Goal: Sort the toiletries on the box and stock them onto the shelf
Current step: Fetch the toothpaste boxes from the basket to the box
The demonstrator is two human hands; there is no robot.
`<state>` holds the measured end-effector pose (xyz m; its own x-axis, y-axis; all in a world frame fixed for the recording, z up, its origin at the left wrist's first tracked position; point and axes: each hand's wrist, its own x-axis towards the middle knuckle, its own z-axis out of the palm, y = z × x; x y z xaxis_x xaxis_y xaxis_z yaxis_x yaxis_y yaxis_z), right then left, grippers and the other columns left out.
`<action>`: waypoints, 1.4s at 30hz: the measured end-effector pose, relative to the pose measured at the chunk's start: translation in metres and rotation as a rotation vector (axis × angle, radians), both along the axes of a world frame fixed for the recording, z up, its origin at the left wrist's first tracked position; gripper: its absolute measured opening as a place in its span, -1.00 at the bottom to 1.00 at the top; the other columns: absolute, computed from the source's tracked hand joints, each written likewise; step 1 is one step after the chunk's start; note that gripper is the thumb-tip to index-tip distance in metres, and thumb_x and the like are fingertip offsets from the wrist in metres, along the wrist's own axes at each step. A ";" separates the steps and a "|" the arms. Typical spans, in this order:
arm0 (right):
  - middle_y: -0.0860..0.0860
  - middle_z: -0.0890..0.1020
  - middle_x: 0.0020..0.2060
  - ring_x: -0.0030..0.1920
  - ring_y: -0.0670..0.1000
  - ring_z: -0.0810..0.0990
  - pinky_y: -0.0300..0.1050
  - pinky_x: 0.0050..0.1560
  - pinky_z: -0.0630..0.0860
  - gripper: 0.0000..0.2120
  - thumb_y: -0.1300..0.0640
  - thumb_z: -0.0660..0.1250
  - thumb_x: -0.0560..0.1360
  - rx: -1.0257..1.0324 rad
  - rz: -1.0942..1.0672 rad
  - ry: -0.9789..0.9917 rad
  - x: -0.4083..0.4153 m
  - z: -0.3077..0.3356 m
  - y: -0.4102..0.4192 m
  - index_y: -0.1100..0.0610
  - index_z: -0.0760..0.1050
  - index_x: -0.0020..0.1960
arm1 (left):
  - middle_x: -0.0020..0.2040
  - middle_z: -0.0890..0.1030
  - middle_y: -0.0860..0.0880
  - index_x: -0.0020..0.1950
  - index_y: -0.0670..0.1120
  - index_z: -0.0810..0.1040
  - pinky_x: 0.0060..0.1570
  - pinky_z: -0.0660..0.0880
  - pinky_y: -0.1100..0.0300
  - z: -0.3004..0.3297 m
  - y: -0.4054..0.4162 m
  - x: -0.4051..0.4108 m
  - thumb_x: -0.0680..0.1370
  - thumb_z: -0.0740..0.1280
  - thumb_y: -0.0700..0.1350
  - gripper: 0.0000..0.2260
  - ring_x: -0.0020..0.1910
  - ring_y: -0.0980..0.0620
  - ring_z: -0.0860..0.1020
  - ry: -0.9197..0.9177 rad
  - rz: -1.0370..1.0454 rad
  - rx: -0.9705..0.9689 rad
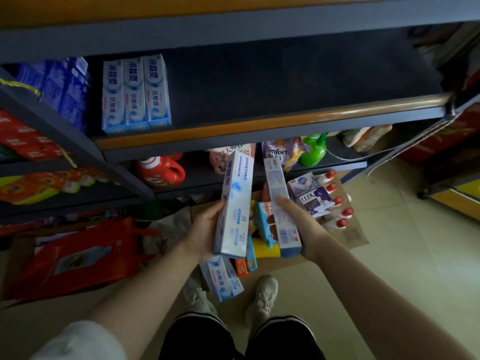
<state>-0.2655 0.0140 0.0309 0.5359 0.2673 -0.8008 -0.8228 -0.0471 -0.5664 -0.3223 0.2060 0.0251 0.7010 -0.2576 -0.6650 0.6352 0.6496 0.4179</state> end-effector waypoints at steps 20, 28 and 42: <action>0.13 0.63 -0.23 -0.31 0.06 0.62 -0.07 -0.33 0.57 -0.69 0.20 0.39 0.44 -0.265 0.046 -0.020 -0.001 -0.024 -0.021 0.21 0.40 0.12 | -0.22 0.57 -0.03 0.13 -0.18 0.51 -0.40 0.39 0.37 -0.026 -0.015 0.015 0.47 0.38 0.09 -0.60 -0.26 0.03 0.54 -0.149 -0.448 1.304; 0.12 0.60 -0.39 -0.51 0.04 0.60 -0.16 -0.49 0.56 -0.79 0.07 0.25 0.55 0.000 -0.117 0.320 -0.006 -0.033 -0.025 0.22 0.43 -0.12 | -0.34 0.65 -0.06 -0.01 -0.12 0.54 -0.46 0.55 0.27 -0.034 -0.010 0.016 0.60 0.19 0.02 -0.76 -0.43 0.06 0.62 0.345 -0.088 0.282; 0.09 0.57 -0.02 -0.10 0.09 0.58 -0.12 -0.21 0.48 -0.62 0.12 0.41 0.43 -0.503 0.437 -0.130 -0.041 -0.106 0.025 0.17 0.40 0.19 | 0.04 0.55 -0.11 -0.03 -0.11 0.43 -0.17 0.47 0.16 -0.112 0.051 -0.064 0.50 0.35 -0.29 -0.85 -0.09 -0.01 0.54 0.246 -0.146 0.874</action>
<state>-0.3063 0.0388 -0.0748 0.5637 0.0929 -0.8207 -0.5949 -0.6436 -0.4815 -0.3864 0.2567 -0.0873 0.5142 0.3319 -0.7909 0.8221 0.0722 0.5647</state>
